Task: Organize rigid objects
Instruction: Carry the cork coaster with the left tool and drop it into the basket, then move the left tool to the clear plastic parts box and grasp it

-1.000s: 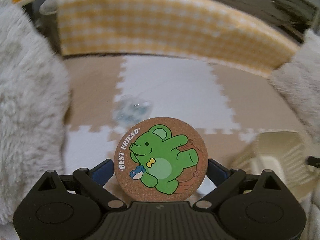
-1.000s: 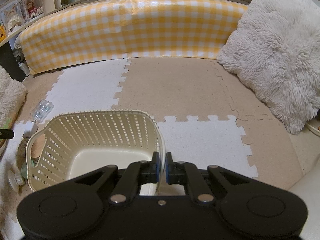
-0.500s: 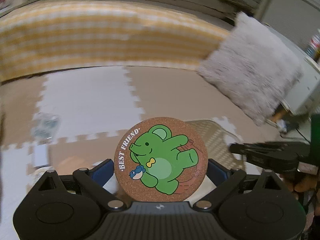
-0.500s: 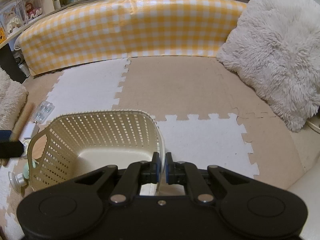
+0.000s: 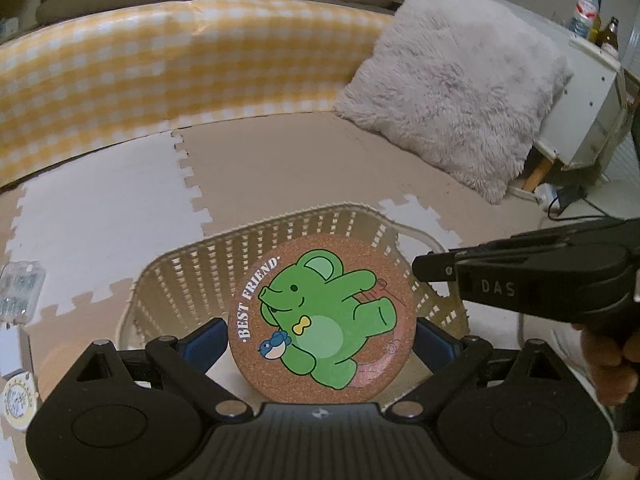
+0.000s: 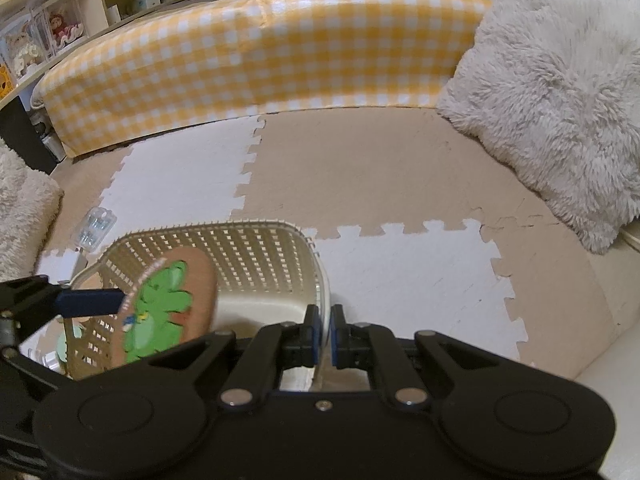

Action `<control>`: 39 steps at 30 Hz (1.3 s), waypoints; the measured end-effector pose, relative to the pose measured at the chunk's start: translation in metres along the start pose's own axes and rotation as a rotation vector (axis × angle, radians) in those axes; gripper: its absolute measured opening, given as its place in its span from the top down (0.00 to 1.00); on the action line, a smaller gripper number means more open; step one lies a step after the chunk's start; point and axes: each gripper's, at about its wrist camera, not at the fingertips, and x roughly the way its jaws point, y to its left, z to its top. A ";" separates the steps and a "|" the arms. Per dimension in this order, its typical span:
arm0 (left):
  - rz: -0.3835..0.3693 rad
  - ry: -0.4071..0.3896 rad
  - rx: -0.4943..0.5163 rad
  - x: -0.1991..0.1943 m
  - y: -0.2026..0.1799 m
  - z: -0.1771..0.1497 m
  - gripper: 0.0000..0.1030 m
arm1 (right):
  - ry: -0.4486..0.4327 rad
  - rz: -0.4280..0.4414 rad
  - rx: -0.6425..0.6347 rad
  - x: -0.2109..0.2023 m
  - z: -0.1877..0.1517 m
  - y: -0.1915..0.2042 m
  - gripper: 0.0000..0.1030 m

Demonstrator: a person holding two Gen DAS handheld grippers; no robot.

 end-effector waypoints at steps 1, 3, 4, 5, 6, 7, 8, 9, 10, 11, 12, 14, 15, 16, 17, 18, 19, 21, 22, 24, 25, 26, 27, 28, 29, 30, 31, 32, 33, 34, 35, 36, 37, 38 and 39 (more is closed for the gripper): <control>-0.003 -0.002 0.003 0.002 -0.001 0.000 0.06 | 0.001 0.000 0.001 0.000 0.000 0.000 0.94; -0.013 -0.007 0.003 0.008 -0.003 0.001 0.06 | 0.002 0.001 0.005 0.000 0.000 0.000 0.94; -0.017 -0.008 0.004 0.011 -0.004 0.001 0.06 | 0.002 0.003 0.007 -0.001 0.000 0.000 0.94; -0.020 -0.008 0.008 0.014 -0.004 0.002 0.06 | 0.003 0.003 0.008 -0.001 0.000 0.001 0.94; -0.022 -0.008 0.012 0.016 -0.005 0.002 0.06 | 0.004 0.004 0.009 -0.001 -0.001 0.001 0.94; -0.022 -0.005 0.016 0.019 -0.006 0.001 0.06 | 0.005 0.005 0.009 -0.001 -0.001 0.000 0.94; -0.021 0.001 0.020 0.022 -0.006 0.000 0.06 | 0.006 0.006 0.011 -0.001 -0.001 0.000 0.94; -0.023 0.006 0.023 0.025 -0.005 -0.001 0.05 | 0.007 0.008 0.014 -0.001 -0.001 0.000 0.94; -0.027 0.011 0.022 0.027 -0.005 -0.002 0.05 | 0.008 0.010 0.018 -0.001 -0.001 0.000 0.94; -0.033 0.019 0.018 0.028 -0.003 -0.003 0.05 | 0.008 0.010 0.021 -0.001 -0.001 -0.001 0.94; -0.042 0.029 0.010 0.030 0.000 -0.004 0.03 | 0.009 0.010 0.023 0.000 0.000 -0.001 0.94; -0.062 0.038 -0.015 0.032 0.003 -0.005 0.01 | 0.010 0.009 0.023 0.000 0.000 -0.001 0.94; -0.073 0.044 -0.028 0.033 0.005 -0.006 0.01 | 0.010 0.009 0.023 0.000 0.000 -0.001 0.94; -0.081 0.052 -0.039 0.033 0.007 -0.006 0.01 | 0.012 0.008 0.023 0.000 0.000 -0.001 0.95; -0.084 0.057 -0.045 0.034 0.008 -0.006 0.01 | 0.013 0.011 0.024 0.000 0.000 -0.001 0.95; -0.085 0.058 -0.047 0.033 0.008 -0.006 0.01 | 0.012 0.012 0.025 0.000 0.000 -0.001 0.95; -0.084 0.059 -0.047 0.033 0.009 -0.006 0.00 | 0.013 0.012 0.024 -0.001 -0.001 -0.001 0.95; -0.081 0.063 -0.043 0.032 0.008 -0.006 0.00 | 0.014 0.012 0.025 -0.001 -0.001 -0.001 0.95; -0.081 0.065 -0.044 0.032 0.008 -0.006 0.00 | 0.014 0.012 0.025 -0.001 0.000 -0.001 0.95; -0.086 0.070 -0.046 0.031 0.008 -0.006 0.00 | 0.015 0.011 0.025 -0.001 0.000 -0.001 0.95; -0.085 0.072 -0.048 0.030 0.008 -0.006 0.00 | 0.015 0.011 0.025 -0.001 0.000 -0.001 0.95; -0.085 0.073 -0.048 0.030 0.008 -0.005 0.00 | 0.015 0.012 0.026 -0.001 0.000 -0.001 0.95; -0.084 0.074 -0.047 0.029 0.008 -0.005 0.00 | 0.015 0.012 0.025 -0.001 0.000 -0.001 0.95; -0.081 0.076 -0.045 0.028 0.007 -0.005 0.00 | 0.016 0.012 0.025 -0.001 0.000 -0.001 0.95; -0.079 0.076 -0.043 0.028 0.007 -0.004 0.00 | 0.016 0.012 0.027 -0.001 0.000 -0.001 0.95; -0.078 0.077 -0.042 0.026 0.007 -0.003 0.00 | 0.017 0.012 0.028 -0.001 0.000 -0.001 0.95; -0.079 0.077 -0.040 0.025 0.007 -0.003 0.00 | 0.017 0.011 0.030 -0.001 0.000 -0.001 0.95; -0.077 0.073 -0.037 0.023 0.006 -0.002 0.00 | 0.017 0.010 0.030 -0.001 0.000 -0.001 0.95; -0.078 0.069 -0.036 0.020 0.006 -0.002 0.00 | 0.017 0.008 0.027 -0.001 -0.001 0.000 0.95; -0.076 0.068 -0.034 0.017 0.004 -0.001 0.00 | 0.016 0.008 0.024 -0.001 -0.001 0.000 0.95; -0.076 0.065 -0.030 0.013 0.003 0.000 0.00 | 0.016 0.007 0.023 -0.001 -0.001 0.000 0.94; -0.076 0.057 -0.022 0.008 0.002 0.001 0.00 | 0.015 0.010 0.026 -0.001 -0.001 -0.001 0.94; -0.076 0.050 -0.015 0.004 0.000 0.002 0.00 | 0.015 0.015 0.032 0.000 -0.001 -0.002 0.95; -0.074 0.044 -0.009 0.000 -0.001 0.003 0.00 | 0.015 0.020 0.037 0.000 -0.001 -0.003 0.95; -0.071 0.038 -0.005 -0.004 -0.002 0.004 0.00 | 0.016 0.024 0.043 0.000 -0.001 -0.004 0.95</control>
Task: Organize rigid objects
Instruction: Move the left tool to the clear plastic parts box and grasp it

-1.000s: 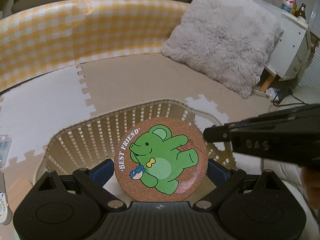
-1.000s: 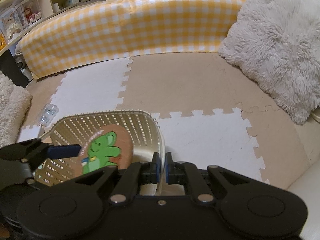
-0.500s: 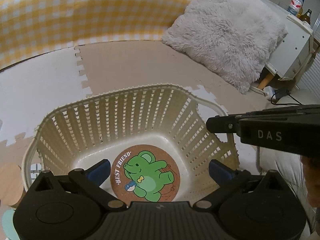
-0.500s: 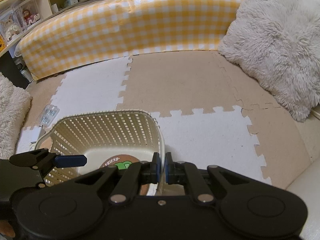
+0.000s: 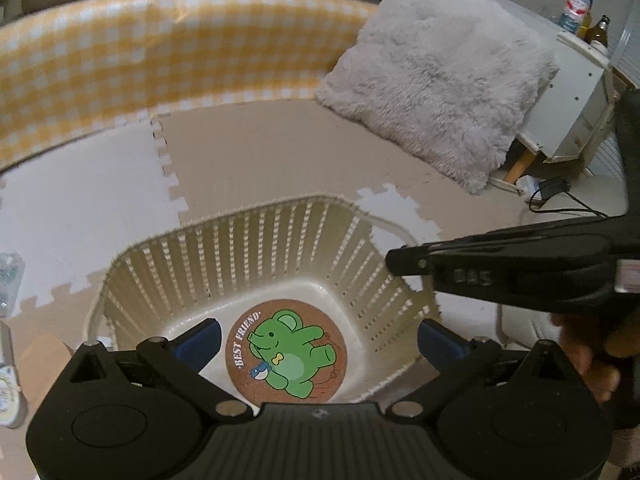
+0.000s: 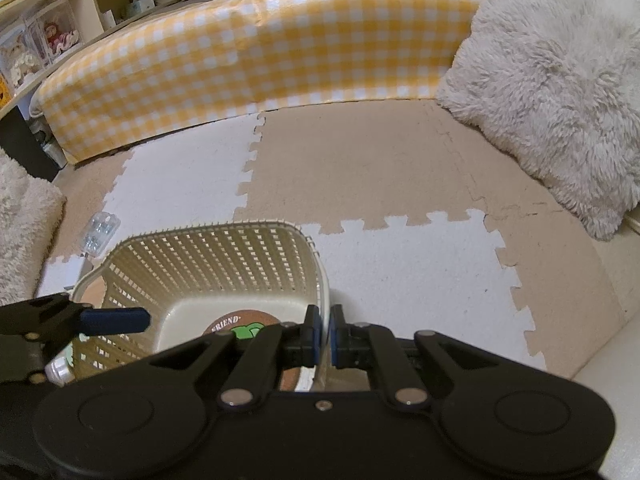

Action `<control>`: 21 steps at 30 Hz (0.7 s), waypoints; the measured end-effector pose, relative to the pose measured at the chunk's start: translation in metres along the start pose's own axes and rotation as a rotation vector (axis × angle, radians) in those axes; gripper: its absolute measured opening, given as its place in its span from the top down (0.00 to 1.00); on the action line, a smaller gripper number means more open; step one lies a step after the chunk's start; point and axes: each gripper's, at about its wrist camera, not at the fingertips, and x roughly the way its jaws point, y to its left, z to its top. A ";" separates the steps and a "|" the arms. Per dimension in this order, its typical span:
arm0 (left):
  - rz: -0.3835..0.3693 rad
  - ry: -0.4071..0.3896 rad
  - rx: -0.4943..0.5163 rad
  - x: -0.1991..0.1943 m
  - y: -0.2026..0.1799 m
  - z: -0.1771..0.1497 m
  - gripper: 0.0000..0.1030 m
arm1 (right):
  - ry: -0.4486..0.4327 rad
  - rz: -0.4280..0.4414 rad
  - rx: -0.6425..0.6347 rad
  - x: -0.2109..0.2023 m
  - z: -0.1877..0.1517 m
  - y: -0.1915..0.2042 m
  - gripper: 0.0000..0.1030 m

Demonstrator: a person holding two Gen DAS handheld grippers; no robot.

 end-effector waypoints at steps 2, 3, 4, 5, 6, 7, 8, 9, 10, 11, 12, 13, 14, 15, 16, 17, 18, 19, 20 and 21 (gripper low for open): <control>0.004 -0.009 0.003 -0.009 -0.002 0.001 0.00 | 0.002 0.002 0.004 0.000 0.000 0.000 0.95; 0.007 -0.012 0.005 -0.014 -0.002 0.000 0.00 | 0.002 0.002 0.005 0.000 0.000 0.000 0.95; 0.013 -0.014 0.008 -0.018 -0.002 0.000 0.00 | 0.002 0.002 0.005 0.000 0.000 0.000 0.95; 0.023 -0.016 0.015 -0.023 -0.003 -0.001 0.00 | 0.003 0.002 0.006 0.000 0.000 0.000 0.95; 0.034 -0.019 0.023 -0.027 -0.004 -0.002 0.00 | 0.003 0.003 0.006 0.000 0.000 0.000 0.95; 0.046 -0.023 0.034 -0.032 -0.004 -0.003 0.00 | 0.004 0.003 0.007 0.001 0.000 0.000 0.95; 0.056 -0.028 0.042 -0.036 -0.004 -0.003 0.00 | 0.004 0.003 0.007 0.001 0.000 0.000 0.95; 0.068 -0.032 0.049 -0.042 -0.003 -0.004 0.00 | 0.005 0.003 0.008 0.000 0.001 0.000 0.95; 0.077 -0.035 0.051 -0.046 -0.003 -0.005 0.00 | 0.005 0.003 0.007 0.000 0.001 0.000 0.95; 0.086 -0.038 0.050 -0.050 -0.002 -0.006 0.00 | 0.005 0.003 0.007 0.000 0.001 0.000 0.95; 0.094 -0.040 0.045 -0.054 -0.001 -0.007 0.00 | 0.005 0.002 0.006 0.000 0.001 0.000 0.95; 0.101 -0.043 0.039 -0.058 0.001 -0.008 0.00 | 0.005 0.002 0.006 0.001 0.001 0.000 0.95; 0.107 -0.047 0.034 -0.061 0.003 -0.008 0.00 | 0.006 0.001 0.006 0.000 0.001 0.000 0.95; 0.114 -0.051 0.031 -0.065 0.004 -0.009 0.00 | 0.005 0.001 0.006 0.000 0.001 0.000 0.95; 0.120 -0.054 0.028 -0.069 0.006 -0.009 0.00 | 0.005 0.001 0.007 0.001 0.001 0.000 0.95; 0.129 -0.056 0.025 -0.073 0.009 -0.010 0.00 | 0.005 0.002 0.008 0.000 0.001 0.000 0.95; 0.136 -0.058 0.020 -0.076 0.011 -0.010 0.00 | 0.005 0.002 0.007 0.000 0.001 0.000 0.95; 0.147 -0.060 0.012 -0.079 0.014 -0.010 0.00 | 0.005 0.002 0.006 0.000 0.001 0.000 0.95; 0.157 -0.063 0.005 -0.082 0.018 -0.009 0.00 | 0.005 0.002 0.006 0.000 0.001 0.000 0.95; 0.166 -0.066 -0.002 -0.085 0.022 -0.008 0.00 | 0.006 0.001 0.005 0.000 0.001 0.000 0.95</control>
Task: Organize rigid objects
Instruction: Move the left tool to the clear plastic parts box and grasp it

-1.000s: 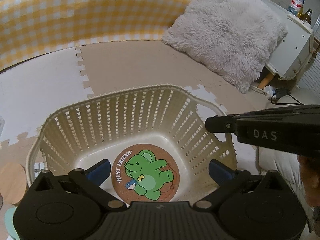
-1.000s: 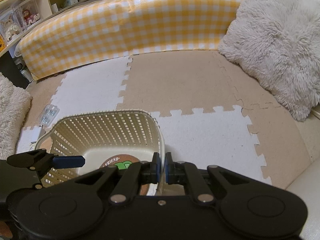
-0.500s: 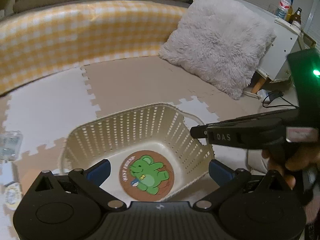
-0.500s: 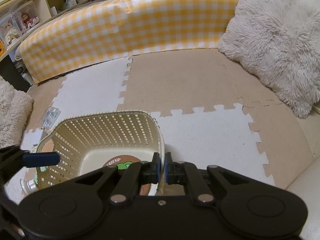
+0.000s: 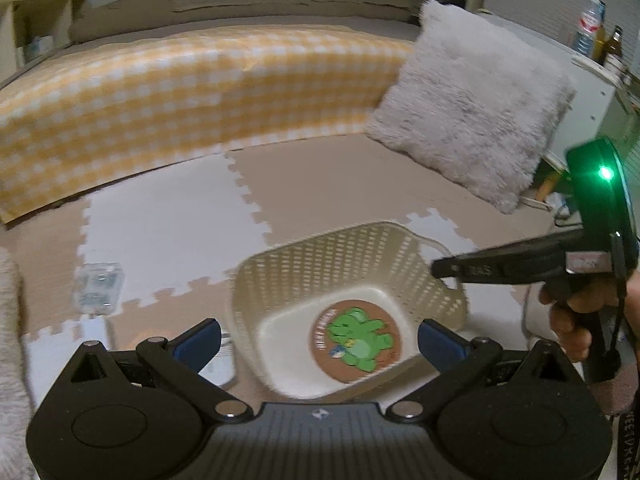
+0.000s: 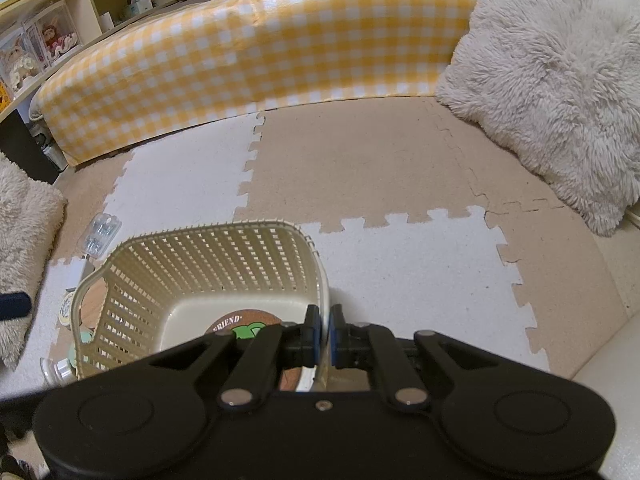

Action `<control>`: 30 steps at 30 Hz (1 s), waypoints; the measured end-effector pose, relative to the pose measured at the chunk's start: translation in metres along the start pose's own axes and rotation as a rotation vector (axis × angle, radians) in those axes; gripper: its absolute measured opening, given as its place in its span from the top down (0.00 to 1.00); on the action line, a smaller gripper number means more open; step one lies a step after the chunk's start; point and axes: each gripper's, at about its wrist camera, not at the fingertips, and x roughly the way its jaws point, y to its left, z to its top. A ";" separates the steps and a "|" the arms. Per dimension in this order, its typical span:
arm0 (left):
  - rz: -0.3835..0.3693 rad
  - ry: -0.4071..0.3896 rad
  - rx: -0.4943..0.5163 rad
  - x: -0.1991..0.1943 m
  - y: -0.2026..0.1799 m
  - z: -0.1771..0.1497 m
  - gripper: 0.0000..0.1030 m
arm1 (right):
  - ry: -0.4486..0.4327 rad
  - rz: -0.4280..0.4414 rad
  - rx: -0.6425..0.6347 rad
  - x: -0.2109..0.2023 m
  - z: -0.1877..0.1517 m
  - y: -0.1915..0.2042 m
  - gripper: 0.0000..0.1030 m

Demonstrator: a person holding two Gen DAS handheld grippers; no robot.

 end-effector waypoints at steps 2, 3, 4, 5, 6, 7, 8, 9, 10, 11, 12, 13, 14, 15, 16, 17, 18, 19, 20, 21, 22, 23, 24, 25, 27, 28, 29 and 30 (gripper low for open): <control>0.020 -0.009 -0.012 -0.004 0.010 0.002 0.00 | 0.001 -0.002 -0.001 0.000 0.000 0.000 0.95; 0.033 -0.013 -0.021 -0.006 0.016 0.003 0.00 | 0.001 -0.003 -0.003 0.000 0.000 0.000 0.95; 0.044 -0.018 -0.030 -0.008 0.022 0.004 0.00 | 0.001 -0.004 -0.004 0.000 0.000 0.000 0.95; 0.054 -0.023 -0.040 -0.009 0.028 0.006 0.00 | 0.001 -0.005 -0.004 0.000 0.000 0.000 0.95; 0.064 -0.027 -0.051 -0.009 0.034 0.007 0.00 | 0.001 -0.006 -0.005 0.000 0.000 0.000 0.95; 0.073 -0.030 -0.061 -0.009 0.041 0.009 0.00 | 0.002 -0.007 -0.006 0.000 0.000 0.001 0.95; 0.080 -0.032 -0.067 -0.009 0.047 0.010 0.00 | 0.002 -0.008 -0.007 0.000 0.000 0.001 0.95; 0.086 -0.034 -0.071 -0.009 0.054 0.012 0.00 | 0.002 -0.010 -0.009 0.000 0.000 0.001 0.95; 0.091 -0.033 -0.069 -0.008 0.060 0.014 0.00 | 0.002 -0.011 -0.011 0.000 0.000 0.002 0.95; 0.100 -0.033 -0.062 -0.006 0.067 0.016 0.00 | 0.002 -0.011 -0.011 0.000 0.000 0.002 0.95; 0.113 -0.035 -0.056 -0.005 0.073 0.018 0.00 | 0.002 -0.010 -0.010 0.000 0.000 0.002 0.95; 0.130 -0.039 -0.054 -0.002 0.080 0.021 0.00 | 0.002 -0.010 -0.010 0.000 0.000 0.002 0.95; 0.147 -0.042 -0.057 0.000 0.089 0.023 0.00 | 0.002 -0.011 -0.011 0.000 0.000 0.002 0.95; 0.159 -0.043 -0.063 0.003 0.097 0.024 0.00 | 0.002 -0.011 -0.013 0.000 0.000 0.002 0.95; 0.174 -0.040 -0.074 0.008 0.106 0.025 0.00 | 0.002 -0.011 -0.013 0.000 0.000 0.003 0.95; 0.183 -0.025 -0.086 0.013 0.116 0.026 0.00 | 0.002 -0.011 -0.012 0.000 0.000 0.003 0.95; 0.185 -0.012 -0.098 0.019 0.125 0.027 0.00 | 0.003 -0.010 -0.012 0.000 0.000 0.003 0.95; 0.186 0.001 -0.111 0.025 0.135 0.027 0.00 | 0.002 -0.011 -0.014 0.000 0.000 0.003 0.95; 0.197 0.009 -0.125 0.031 0.144 0.026 0.00 | 0.002 -0.012 -0.016 0.000 0.000 0.003 0.95; 0.211 0.015 -0.139 0.037 0.153 0.025 0.00 | 0.002 -0.013 -0.017 0.000 0.000 0.003 0.95; 0.216 0.016 -0.145 0.042 0.159 0.025 0.00 | 0.003 -0.013 -0.020 0.000 0.000 0.003 0.95; 0.220 0.016 -0.145 0.047 0.166 0.024 0.00 | 0.003 -0.015 -0.022 0.000 0.000 0.004 0.95; 0.223 0.018 -0.142 0.053 0.171 0.024 0.00 | 0.003 -0.016 -0.026 0.000 0.000 0.004 0.95; 0.220 0.021 -0.134 0.059 0.177 0.024 0.00 | 0.003 -0.016 -0.028 0.000 0.000 0.004 0.95; 0.205 0.036 -0.120 0.070 0.188 0.023 0.00 | 0.002 -0.014 -0.028 0.001 0.000 0.004 0.94; 0.197 0.045 -0.121 0.076 0.193 0.023 0.00 | 0.002 -0.011 -0.025 0.001 0.000 0.003 0.94; 0.195 0.049 -0.129 0.082 0.200 0.022 0.00 | 0.003 -0.010 -0.024 0.001 0.000 0.003 0.94; 0.198 0.049 -0.141 0.086 0.205 0.022 0.00 | 0.003 -0.011 -0.027 0.000 0.000 0.003 0.94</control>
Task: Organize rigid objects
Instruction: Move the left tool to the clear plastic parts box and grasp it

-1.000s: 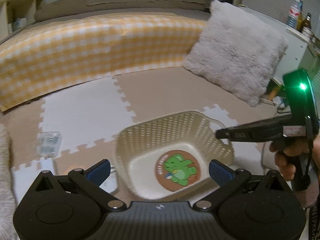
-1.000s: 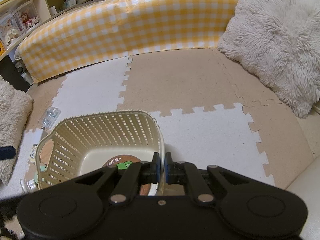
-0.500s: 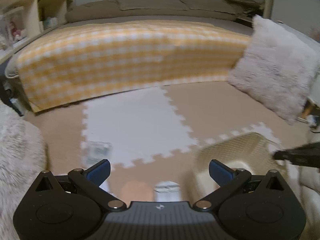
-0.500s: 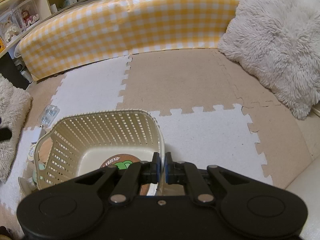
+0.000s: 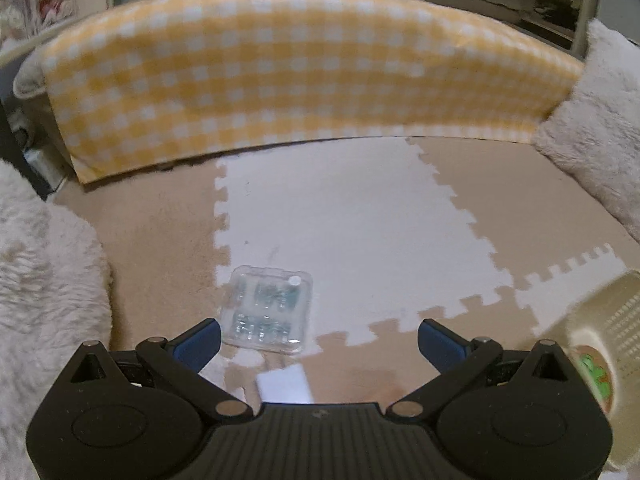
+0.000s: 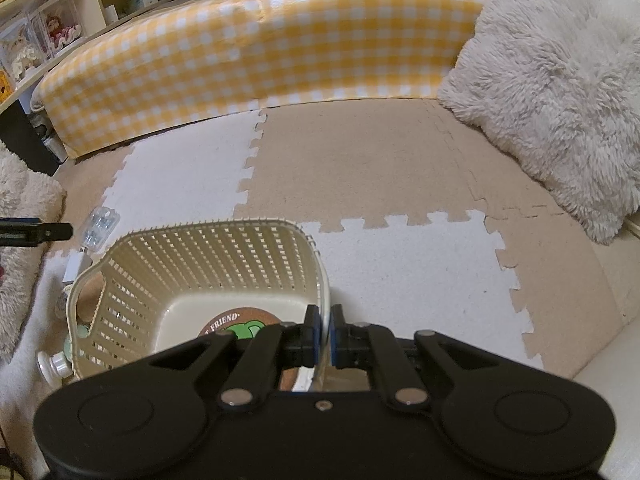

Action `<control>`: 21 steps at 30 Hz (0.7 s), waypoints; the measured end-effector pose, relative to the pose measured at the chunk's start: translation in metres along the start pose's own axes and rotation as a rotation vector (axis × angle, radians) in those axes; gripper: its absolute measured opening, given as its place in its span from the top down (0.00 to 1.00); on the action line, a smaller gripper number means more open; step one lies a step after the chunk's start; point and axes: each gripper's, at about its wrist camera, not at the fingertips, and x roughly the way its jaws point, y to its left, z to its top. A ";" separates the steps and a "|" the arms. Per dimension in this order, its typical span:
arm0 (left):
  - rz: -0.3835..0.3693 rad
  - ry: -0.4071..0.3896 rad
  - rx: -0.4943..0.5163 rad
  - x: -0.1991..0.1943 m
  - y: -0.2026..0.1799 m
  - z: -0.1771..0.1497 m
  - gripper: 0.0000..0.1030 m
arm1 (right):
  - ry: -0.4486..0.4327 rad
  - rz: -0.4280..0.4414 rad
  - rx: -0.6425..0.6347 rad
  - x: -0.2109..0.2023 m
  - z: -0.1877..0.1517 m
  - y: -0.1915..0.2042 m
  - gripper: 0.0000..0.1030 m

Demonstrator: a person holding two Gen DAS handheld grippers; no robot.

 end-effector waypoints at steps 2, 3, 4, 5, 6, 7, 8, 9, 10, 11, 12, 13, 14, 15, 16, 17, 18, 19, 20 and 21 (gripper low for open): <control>0.006 -0.007 -0.025 0.011 0.009 0.001 0.00 | 0.000 -0.004 -0.006 0.000 0.000 0.001 0.94; 0.011 -0.011 -0.032 0.016 0.013 0.001 0.00 | 0.000 -0.006 -0.010 0.000 0.000 0.002 0.94; 0.017 -0.014 -0.032 0.021 0.016 0.001 0.00 | 0.000 -0.008 -0.014 -0.001 0.000 0.003 0.94; 0.019 -0.013 -0.025 0.026 0.018 0.002 0.00 | 0.000 -0.010 -0.018 -0.001 -0.001 0.004 0.94; 0.020 -0.012 -0.017 0.031 0.020 0.002 0.00 | -0.001 -0.012 -0.020 -0.001 0.000 0.004 0.94; 0.022 -0.013 -0.007 0.035 0.021 0.002 0.00 | -0.001 -0.013 -0.021 -0.001 0.000 0.004 0.94; 0.027 -0.014 0.004 0.040 0.022 0.003 0.00 | -0.001 -0.012 -0.020 0.000 0.000 0.004 0.94; 0.039 -0.020 0.015 0.043 0.023 0.003 0.00 | -0.001 -0.012 -0.019 0.000 0.000 0.004 0.94; 0.053 -0.029 0.026 0.047 0.024 0.003 0.00 | -0.001 -0.012 -0.019 0.000 0.000 0.004 0.94; 0.060 -0.032 0.037 0.050 0.025 0.004 0.00 | -0.001 -0.013 -0.021 0.000 0.000 0.004 0.94; 0.057 -0.029 0.049 0.053 0.025 0.004 0.00 | 0.000 -0.016 -0.024 0.000 0.000 0.004 0.94; 0.051 -0.025 0.060 0.056 0.026 0.005 0.02 | 0.000 -0.017 -0.026 -0.001 0.000 0.005 0.94; 0.047 -0.021 0.068 0.060 0.027 0.005 0.04 | 0.001 -0.019 -0.029 -0.001 0.000 0.005 0.94; 0.046 -0.015 0.077 0.063 0.028 0.005 0.10 | 0.001 -0.020 -0.030 -0.001 0.000 0.005 0.94; 0.050 -0.004 0.083 0.067 0.029 0.005 0.17 | 0.001 -0.021 -0.031 -0.001 0.000 0.005 0.94; 0.052 0.006 0.084 0.071 0.030 0.004 0.20 | 0.002 -0.022 -0.032 -0.001 0.000 0.006 0.94; 0.051 0.016 0.083 0.075 0.031 0.003 0.22 | 0.002 -0.023 -0.033 -0.001 0.000 0.006 0.94; 0.044 0.022 0.081 0.078 0.031 0.002 0.24 | 0.002 -0.025 -0.034 -0.001 0.000 0.006 0.94; 0.039 0.024 0.079 0.080 0.031 0.001 0.25 | 0.002 -0.027 -0.036 -0.001 0.000 0.007 0.94; 0.035 0.027 0.076 0.082 0.031 0.000 0.28 | 0.002 -0.029 -0.038 0.000 0.000 0.007 0.94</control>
